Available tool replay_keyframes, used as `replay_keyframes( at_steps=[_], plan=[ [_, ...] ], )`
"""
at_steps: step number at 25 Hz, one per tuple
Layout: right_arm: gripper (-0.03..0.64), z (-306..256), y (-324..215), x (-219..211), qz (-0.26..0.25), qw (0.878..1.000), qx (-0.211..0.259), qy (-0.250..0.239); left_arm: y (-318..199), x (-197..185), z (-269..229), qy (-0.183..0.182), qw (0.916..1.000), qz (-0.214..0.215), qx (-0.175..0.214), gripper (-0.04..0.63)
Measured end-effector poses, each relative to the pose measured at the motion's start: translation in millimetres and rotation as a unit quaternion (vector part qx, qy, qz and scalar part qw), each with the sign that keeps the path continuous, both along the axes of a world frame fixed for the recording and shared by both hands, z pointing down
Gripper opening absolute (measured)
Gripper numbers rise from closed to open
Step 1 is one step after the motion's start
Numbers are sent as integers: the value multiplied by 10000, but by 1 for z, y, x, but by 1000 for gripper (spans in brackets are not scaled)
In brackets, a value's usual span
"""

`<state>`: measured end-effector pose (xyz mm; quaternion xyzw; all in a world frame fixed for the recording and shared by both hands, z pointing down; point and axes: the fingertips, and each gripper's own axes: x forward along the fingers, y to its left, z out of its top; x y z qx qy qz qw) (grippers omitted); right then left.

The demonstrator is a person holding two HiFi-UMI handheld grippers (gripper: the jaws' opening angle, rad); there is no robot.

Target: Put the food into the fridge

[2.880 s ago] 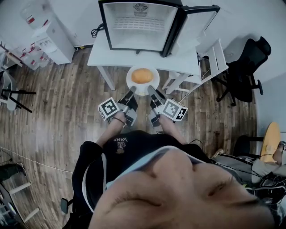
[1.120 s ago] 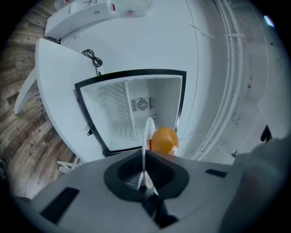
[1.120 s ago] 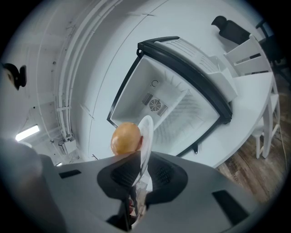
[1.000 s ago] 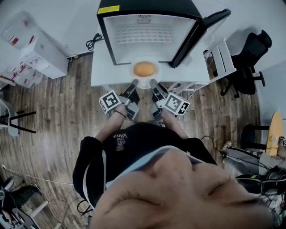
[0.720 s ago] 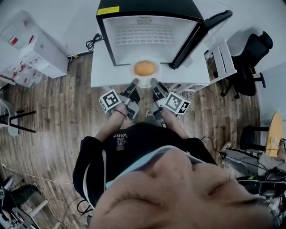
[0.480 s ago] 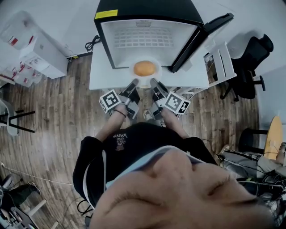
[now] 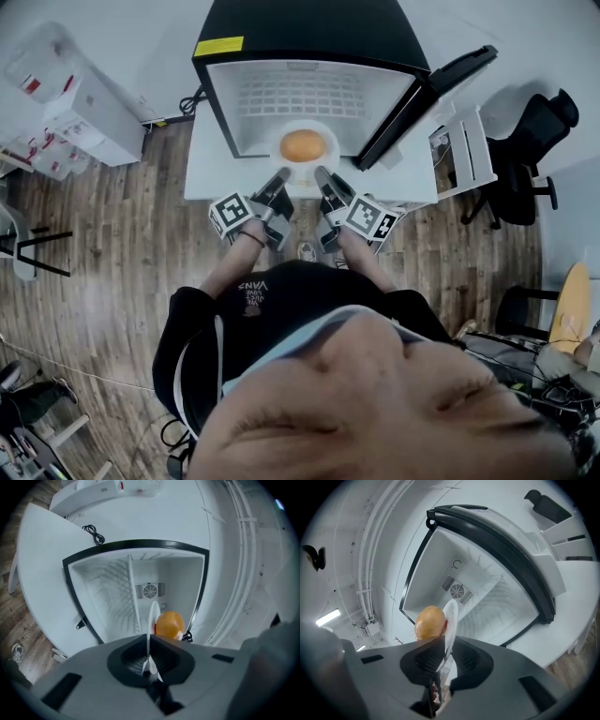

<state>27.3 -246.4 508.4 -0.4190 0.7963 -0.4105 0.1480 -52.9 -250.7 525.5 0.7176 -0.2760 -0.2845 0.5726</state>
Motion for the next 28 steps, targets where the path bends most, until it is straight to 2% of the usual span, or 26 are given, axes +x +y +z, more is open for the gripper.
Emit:
replay_keyframes(
  at_steps=[28],
  plan=[
    [38,9,-85,13,-282,9996,-54,-63,-79,12,11,-10,9993,-324,-181,23]
  ],
)
